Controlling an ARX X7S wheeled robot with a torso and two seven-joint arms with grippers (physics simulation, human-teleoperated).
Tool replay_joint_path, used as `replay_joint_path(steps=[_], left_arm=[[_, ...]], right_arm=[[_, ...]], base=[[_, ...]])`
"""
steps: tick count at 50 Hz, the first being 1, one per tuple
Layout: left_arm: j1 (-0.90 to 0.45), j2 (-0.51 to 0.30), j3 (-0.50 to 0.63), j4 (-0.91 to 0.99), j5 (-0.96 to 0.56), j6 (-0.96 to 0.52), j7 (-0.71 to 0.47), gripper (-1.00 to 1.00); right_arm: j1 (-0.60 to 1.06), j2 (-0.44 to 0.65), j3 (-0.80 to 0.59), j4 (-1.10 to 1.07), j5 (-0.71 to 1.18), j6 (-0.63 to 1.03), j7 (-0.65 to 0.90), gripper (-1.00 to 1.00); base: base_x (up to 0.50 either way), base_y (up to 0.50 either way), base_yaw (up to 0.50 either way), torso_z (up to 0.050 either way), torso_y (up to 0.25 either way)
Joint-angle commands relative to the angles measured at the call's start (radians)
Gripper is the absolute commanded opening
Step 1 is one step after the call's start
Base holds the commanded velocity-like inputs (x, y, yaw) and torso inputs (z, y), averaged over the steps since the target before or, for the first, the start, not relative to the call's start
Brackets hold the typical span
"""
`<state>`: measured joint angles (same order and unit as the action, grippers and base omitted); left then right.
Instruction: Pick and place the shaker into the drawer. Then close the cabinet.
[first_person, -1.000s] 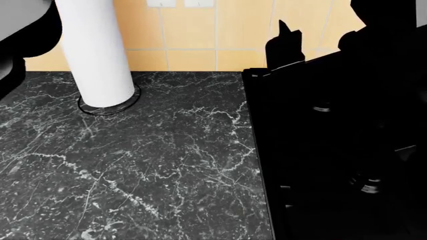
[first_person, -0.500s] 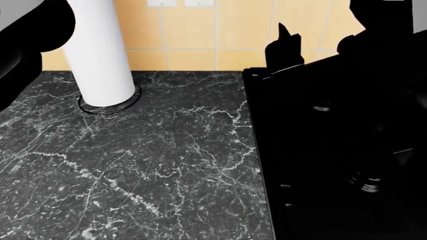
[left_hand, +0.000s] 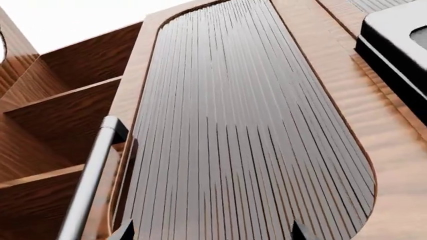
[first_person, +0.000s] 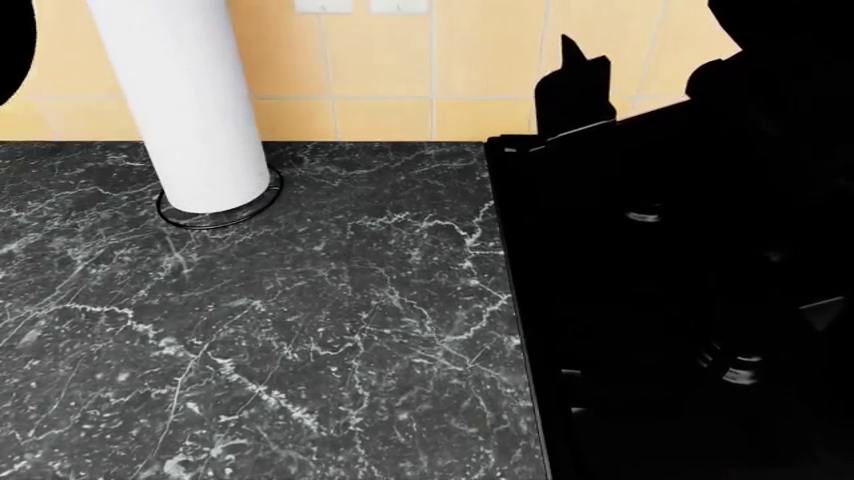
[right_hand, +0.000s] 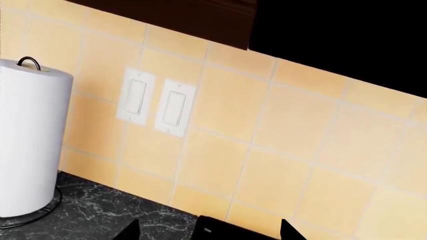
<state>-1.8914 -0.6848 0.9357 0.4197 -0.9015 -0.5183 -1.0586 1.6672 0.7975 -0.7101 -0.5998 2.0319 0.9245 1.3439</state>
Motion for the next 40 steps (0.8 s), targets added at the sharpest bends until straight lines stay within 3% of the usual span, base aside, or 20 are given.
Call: replay_joint_path(steps=[1, 12, 26, 40], left_arm=[[-0.086, -0.023, -0.023, 0.193, -0.102, -0.117, -0.072, 1.00], [-0.016, -0.127, -0.009, 0.324, -0.249, -0.184, -0.117, 1.00], [0.083, -0.221, 0.015, 0.403, -0.251, -0.168, -0.118, 1.00], [0.109, -0.232, 0.024, 0.375, -0.230, -0.165, -0.101, 1.00]], right_arm=[[0.017, 0.001, -0.001, -0.003, 0.016, -0.006, 0.008, 1.00], [0.037, -0.001, -0.003, -0.008, 0.030, -0.010, 0.020, 1.00], [0.042, 0.011, 0.002, -0.038, 0.046, -0.030, 0.040, 1.00], [0.025, 0.039, 0.022, -0.072, 0.051, -0.051, 0.026, 1.00]], base=[[0.00, 0.00, 0.00, 0.000, 0.000], [0.00, 0.00, 0.00, 0.000, 0.000], [0.00, 0.00, 0.00, 0.000, 0.000], [0.00, 0.00, 0.00, 0.000, 0.000]])
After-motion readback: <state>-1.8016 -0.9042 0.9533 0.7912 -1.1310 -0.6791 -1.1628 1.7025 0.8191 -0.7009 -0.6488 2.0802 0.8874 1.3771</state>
